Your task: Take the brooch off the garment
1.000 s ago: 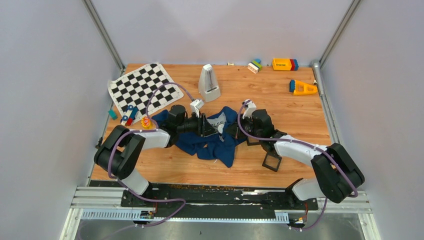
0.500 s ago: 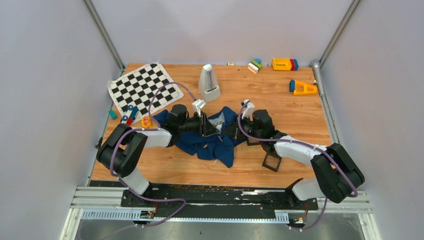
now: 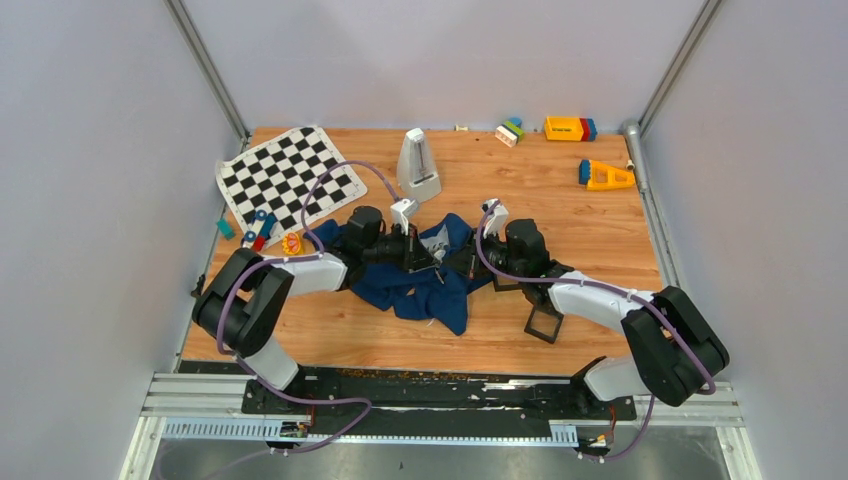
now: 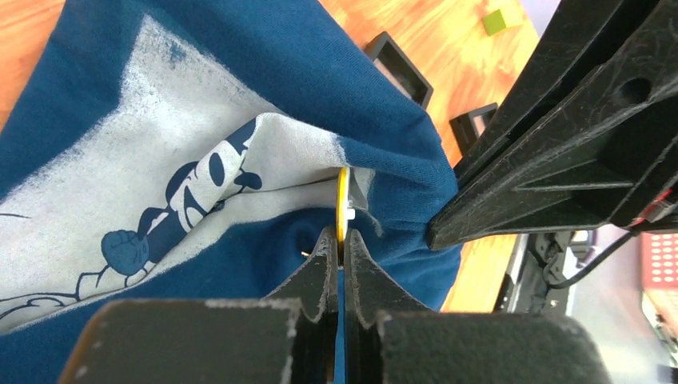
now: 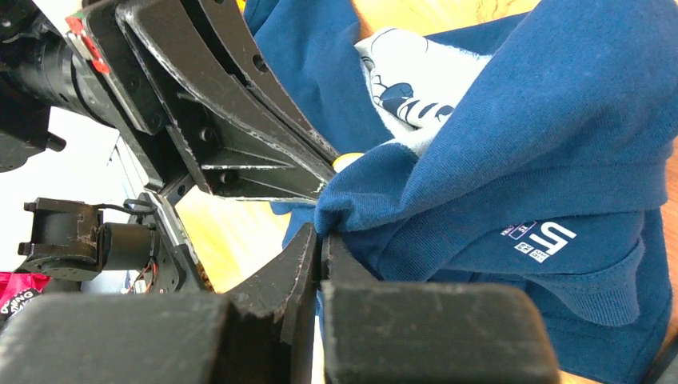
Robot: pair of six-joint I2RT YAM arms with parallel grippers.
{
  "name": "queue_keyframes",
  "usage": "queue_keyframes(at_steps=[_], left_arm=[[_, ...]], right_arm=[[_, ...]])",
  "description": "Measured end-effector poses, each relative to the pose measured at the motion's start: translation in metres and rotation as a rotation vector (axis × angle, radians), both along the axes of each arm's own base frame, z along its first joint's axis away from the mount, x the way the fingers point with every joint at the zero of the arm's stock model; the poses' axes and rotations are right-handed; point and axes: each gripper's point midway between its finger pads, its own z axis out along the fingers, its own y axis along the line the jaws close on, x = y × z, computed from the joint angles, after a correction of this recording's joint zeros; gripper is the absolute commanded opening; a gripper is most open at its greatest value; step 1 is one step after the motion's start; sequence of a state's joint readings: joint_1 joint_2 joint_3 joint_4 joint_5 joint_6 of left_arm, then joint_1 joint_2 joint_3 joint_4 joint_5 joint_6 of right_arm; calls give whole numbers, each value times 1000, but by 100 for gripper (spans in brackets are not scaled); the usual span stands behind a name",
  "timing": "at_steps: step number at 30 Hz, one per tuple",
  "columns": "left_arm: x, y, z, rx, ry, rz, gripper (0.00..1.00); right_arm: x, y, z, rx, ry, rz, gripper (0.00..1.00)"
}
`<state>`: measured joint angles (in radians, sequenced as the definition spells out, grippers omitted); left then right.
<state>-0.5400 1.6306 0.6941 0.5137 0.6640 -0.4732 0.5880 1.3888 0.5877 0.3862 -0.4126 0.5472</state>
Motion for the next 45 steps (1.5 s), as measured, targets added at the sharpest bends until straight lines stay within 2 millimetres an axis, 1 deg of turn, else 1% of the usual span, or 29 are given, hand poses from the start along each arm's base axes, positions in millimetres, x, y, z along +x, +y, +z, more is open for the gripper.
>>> queue_keyframes(at_steps=[4,7,9,11,16,20,21,23,24,25,26,28,30,32,35,37,40,42,45], left_arm=[[-1,1,-6,103,-37,23,0],[2,1,-5,184,-86,46,0],[5,5,-5,232,-113,71,0],[7,13,-7,286,-130,100,0],[14,39,-16,419,-150,181,0],[15,52,-20,479,-149,214,0],[15,53,-19,483,-154,219,0],[15,53,-12,473,-166,222,0],[14,52,-7,456,-172,217,0],[14,51,0,433,-182,212,0],[13,49,6,408,-190,202,0],[11,44,18,347,-201,177,0],[8,40,27,288,-207,150,0],[2,37,33,239,-207,118,0],[-7,31,41,177,-208,69,0],[-14,27,47,133,-214,29,0],[-23,21,57,82,-228,-17,0],[-29,18,64,49,-240,-45,0],[-34,15,72,11,-250,-78,0]], right_arm=[[0,0,0,1,0,0,0],[-1,-1,-1,0,1,-3,0],[-1,-3,-2,-4,-1,-14,0],[-1,-6,-1,-5,-8,-31,0],[0,-14,8,1,-40,-73,0],[5,-17,11,-2,-54,-105,0],[6,-19,9,-8,-53,-116,3],[7,-21,6,-20,-44,-131,22],[8,-22,4,-29,-37,-137,32],[9,-22,1,-35,-28,-143,39],[9,-22,-1,-41,-22,-144,45],[9,-23,-4,-48,-13,-144,52],[8,-22,-3,-49,-18,-139,54],[7,-22,-1,-45,-27,-132,54],[1,-24,11,-19,-78,-111,53],[-3,-25,23,8,-126,-97,51],[-10,-25,37,49,-191,-70,50],[-15,-24,41,69,-222,-45,51],[-20,-22,43,86,-246,-11,53]])
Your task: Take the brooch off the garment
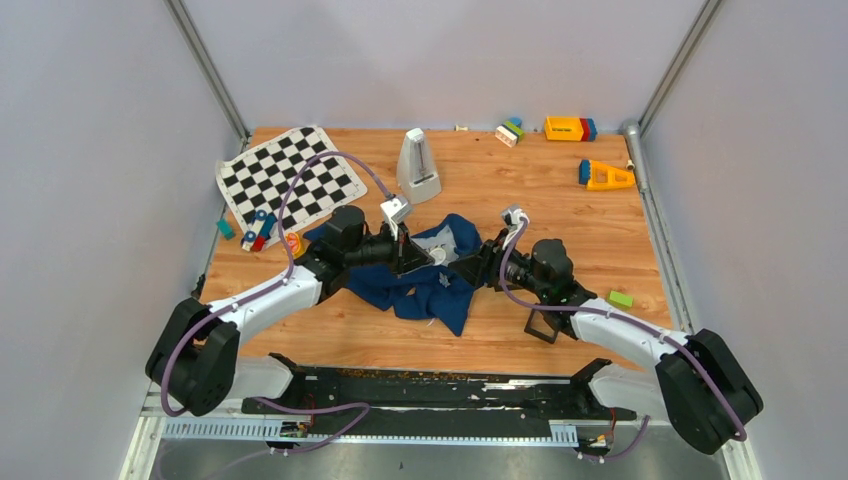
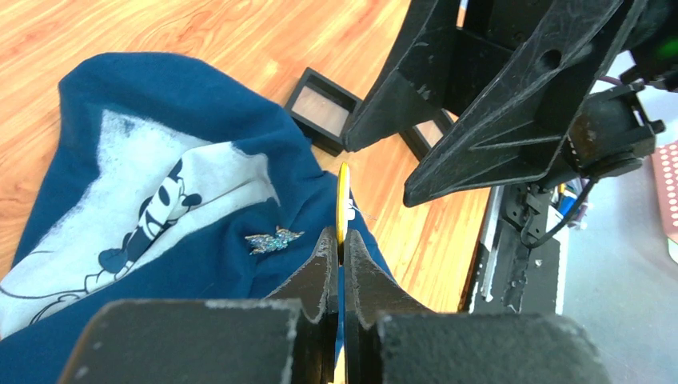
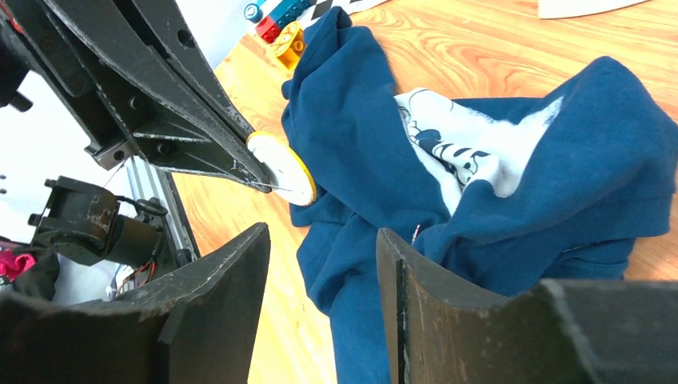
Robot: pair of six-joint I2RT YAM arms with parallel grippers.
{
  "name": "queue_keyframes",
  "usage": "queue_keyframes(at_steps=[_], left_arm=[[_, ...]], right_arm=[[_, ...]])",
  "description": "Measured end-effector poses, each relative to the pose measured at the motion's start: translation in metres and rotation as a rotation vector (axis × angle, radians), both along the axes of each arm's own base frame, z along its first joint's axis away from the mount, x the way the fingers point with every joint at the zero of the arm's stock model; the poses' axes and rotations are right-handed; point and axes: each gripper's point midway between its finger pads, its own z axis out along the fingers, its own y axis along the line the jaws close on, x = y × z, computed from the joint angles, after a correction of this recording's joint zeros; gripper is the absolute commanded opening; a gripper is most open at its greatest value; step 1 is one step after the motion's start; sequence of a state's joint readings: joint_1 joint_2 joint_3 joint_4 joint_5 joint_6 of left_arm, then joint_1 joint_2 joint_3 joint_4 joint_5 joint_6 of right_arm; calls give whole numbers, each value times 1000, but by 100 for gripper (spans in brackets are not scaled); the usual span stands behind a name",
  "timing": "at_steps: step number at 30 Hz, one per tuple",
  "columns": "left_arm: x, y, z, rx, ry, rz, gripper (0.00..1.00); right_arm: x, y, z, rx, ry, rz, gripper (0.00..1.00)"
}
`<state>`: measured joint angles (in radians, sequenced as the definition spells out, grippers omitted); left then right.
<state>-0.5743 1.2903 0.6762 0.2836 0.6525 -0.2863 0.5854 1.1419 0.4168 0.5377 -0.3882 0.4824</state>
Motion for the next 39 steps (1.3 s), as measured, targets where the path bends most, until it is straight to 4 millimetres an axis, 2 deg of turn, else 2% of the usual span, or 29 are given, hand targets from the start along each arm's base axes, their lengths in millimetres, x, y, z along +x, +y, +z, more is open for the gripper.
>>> queue_keyframes(at_steps=[12,24,39], left_arm=[[-17,-11,17,-91,-4,-121,0],[-26,-16,16,-102,10,-172,0],[-28,-18,15,-101,8,-180,0]], right_arm=[[-11,7,11,33,-60,85,48],[-15,10,14,43,-70,115,36],[-16,11,11,40,-55,128,33]])
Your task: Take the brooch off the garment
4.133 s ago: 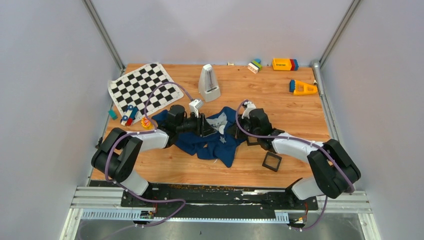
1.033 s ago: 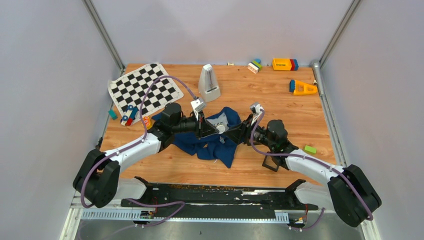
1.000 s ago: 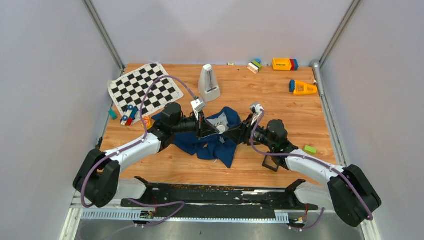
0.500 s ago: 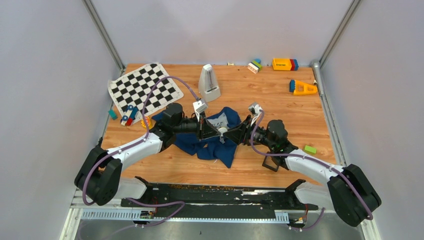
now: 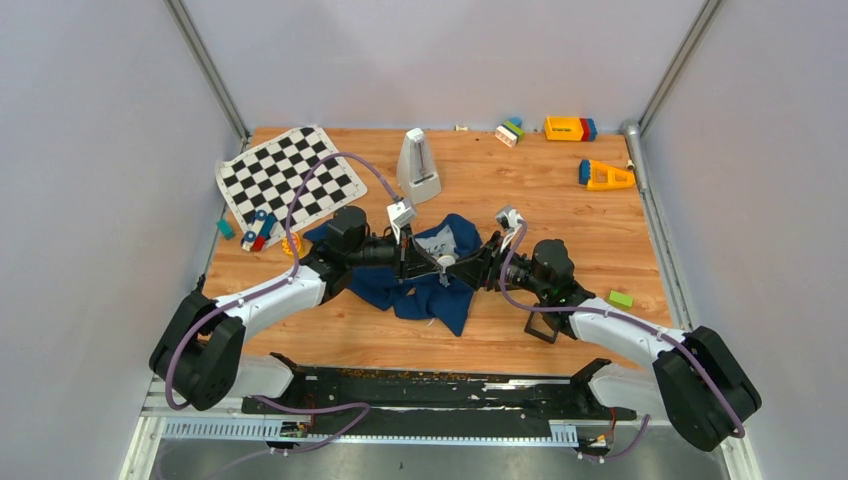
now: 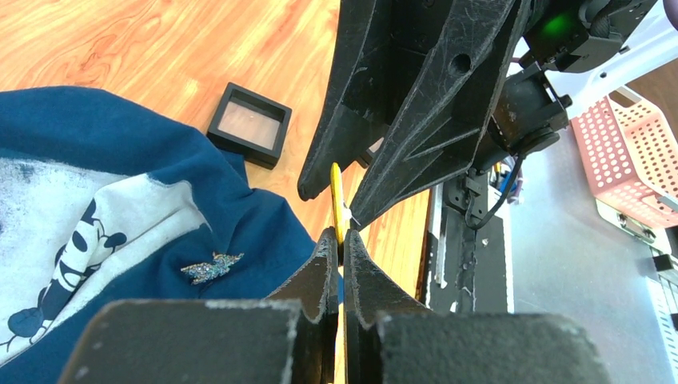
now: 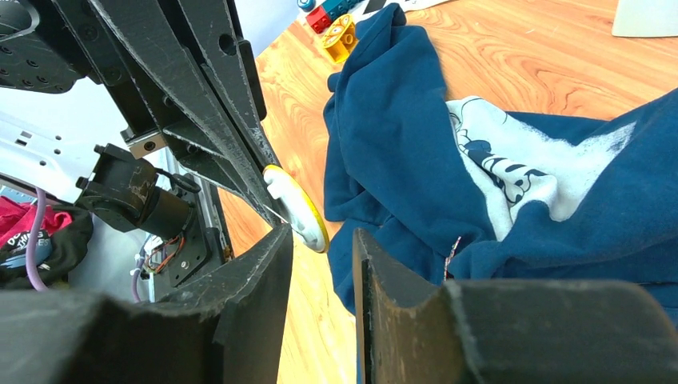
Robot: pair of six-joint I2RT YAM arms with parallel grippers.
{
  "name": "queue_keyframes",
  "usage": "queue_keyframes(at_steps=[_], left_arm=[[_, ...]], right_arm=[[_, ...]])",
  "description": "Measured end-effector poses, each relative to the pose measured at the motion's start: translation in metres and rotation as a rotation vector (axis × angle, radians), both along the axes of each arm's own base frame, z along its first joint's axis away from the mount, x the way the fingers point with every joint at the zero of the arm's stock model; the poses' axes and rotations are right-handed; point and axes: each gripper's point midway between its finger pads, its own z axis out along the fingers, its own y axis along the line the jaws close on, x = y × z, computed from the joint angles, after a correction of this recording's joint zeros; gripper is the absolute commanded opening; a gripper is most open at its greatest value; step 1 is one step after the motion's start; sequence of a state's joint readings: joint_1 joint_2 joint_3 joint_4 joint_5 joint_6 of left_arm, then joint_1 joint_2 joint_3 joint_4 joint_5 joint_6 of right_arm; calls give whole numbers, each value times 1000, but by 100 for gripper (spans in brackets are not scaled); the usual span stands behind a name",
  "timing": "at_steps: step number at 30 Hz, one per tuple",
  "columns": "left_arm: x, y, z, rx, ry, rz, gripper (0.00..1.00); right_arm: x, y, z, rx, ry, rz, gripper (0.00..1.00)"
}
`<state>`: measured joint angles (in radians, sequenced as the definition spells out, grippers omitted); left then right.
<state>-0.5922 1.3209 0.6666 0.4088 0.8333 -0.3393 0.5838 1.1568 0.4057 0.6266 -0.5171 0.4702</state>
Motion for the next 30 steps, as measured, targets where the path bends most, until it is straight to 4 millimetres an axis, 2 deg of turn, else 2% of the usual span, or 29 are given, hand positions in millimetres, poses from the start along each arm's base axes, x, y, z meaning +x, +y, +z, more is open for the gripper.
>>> queue_keyframes(at_steps=[20,30], left_arm=[[-2,-2,-5,12,-7,-12,0],[-3,-3,-16,45,1,-10,0]], right_arm=[[-4,2,-1,11,34,14,17],[-4,2,-15,-6,100,16,19]])
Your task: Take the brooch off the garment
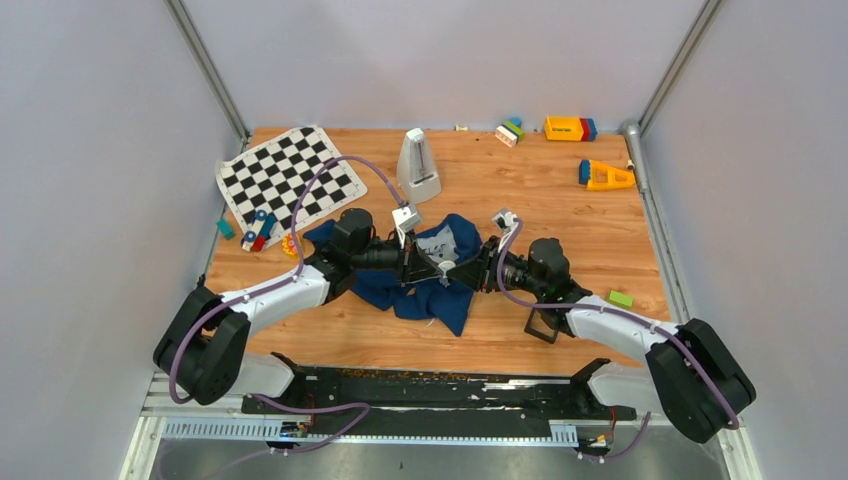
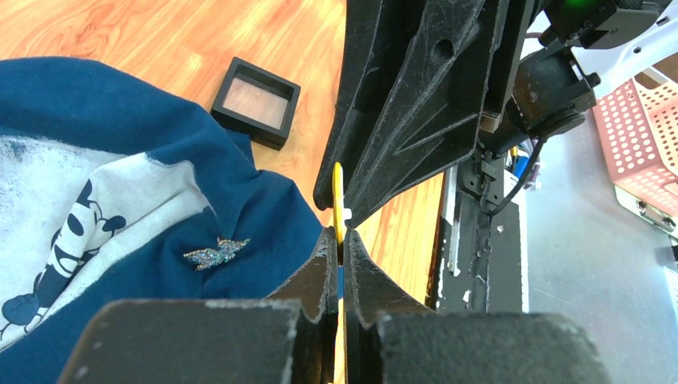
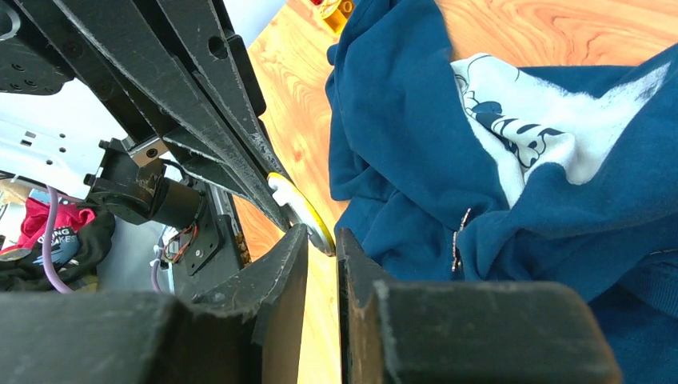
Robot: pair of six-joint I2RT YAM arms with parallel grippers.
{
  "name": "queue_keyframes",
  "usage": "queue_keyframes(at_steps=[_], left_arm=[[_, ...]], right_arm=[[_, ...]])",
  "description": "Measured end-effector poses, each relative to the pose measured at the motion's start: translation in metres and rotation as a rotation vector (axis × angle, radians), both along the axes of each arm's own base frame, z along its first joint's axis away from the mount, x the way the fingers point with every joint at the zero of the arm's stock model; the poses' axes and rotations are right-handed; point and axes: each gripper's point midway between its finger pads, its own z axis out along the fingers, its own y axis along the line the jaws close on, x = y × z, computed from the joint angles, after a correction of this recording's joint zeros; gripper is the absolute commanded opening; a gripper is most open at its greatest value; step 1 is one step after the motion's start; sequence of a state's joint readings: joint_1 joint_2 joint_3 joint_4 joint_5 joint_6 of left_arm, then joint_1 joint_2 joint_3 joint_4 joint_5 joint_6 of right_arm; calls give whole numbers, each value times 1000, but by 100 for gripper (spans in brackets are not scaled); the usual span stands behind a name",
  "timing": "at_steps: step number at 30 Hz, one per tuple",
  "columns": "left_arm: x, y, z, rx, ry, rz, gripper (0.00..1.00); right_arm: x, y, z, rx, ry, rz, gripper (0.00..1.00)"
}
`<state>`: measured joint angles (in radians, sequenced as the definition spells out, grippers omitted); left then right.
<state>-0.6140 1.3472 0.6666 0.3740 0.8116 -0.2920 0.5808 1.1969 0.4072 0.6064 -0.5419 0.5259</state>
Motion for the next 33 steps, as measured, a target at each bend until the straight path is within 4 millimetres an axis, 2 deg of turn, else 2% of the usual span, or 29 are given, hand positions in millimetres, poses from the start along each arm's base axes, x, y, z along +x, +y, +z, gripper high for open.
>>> queue_keyframes(at_steps=[18,33], left_arm=[[1,-2,-7,33,-9,10,0],[5,-3,-7,31,-23,24,0]], right_arm=[[1,0,-8,-7,73,-5,18],[8,-5,-6,16,120,-44,19]])
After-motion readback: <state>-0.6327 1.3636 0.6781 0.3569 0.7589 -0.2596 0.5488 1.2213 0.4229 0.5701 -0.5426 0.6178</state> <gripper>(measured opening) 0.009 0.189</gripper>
